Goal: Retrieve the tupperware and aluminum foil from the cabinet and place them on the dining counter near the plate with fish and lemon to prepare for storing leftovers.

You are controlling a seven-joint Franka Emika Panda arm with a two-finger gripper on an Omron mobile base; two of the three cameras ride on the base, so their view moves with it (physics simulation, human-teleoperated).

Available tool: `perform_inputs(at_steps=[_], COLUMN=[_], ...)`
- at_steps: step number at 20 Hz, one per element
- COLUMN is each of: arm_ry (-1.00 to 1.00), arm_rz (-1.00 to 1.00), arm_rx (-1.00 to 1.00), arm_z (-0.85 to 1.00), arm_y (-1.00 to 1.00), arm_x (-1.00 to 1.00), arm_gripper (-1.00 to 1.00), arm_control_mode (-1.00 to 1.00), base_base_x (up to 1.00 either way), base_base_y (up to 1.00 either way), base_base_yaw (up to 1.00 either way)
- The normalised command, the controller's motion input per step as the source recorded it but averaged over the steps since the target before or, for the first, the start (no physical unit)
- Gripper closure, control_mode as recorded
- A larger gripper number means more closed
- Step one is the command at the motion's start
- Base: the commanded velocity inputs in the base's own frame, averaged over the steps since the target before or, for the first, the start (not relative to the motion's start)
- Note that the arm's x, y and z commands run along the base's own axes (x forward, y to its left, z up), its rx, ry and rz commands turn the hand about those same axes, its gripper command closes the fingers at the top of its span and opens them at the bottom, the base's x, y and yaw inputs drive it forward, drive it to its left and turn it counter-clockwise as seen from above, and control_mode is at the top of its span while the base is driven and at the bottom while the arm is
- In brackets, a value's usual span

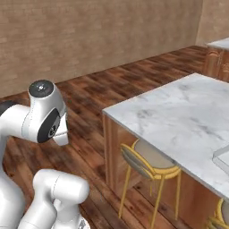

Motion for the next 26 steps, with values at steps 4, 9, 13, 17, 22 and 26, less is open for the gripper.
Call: perform_inputs(at_steps=[4, 9, 13, 17, 22, 26], arm_ry=[0.00, 0.00, 0.00, 0.00, 0.00, 0.00], arm_rz=[0.00, 0.00, 0.00, 0.00, 0.00, 0.00], arm_rx=[0.00, 0.00, 0.00, 0.00, 0.00, 0.00], arm_z=[0.00, 0.00, 0.00, 0.00, 0.00, 0.00], arm_y=[0.00, 0.00, 0.00, 0.00, 0.00, 0.00], arm_x=[0.00, 0.00, 0.00, 0.00, 0.00, 0.00], arm_gripper=[-1.00, -1.00, -1.00, -1.00, -1.00, -1.00], arm_control_mode=[1.00, 1.00, 1.00, 1.00, 1.00, 1.00], base_base_x=[0.74, 0.99, 1.00, 0.93, 0.82, 0.92], base_base_y=[1.00, 0.98, 0.71, 0.35, 0.01, 0.08], base_base_yaw=[0.36, 0.25, 0.04, -0.01, -0.24, -0.50])
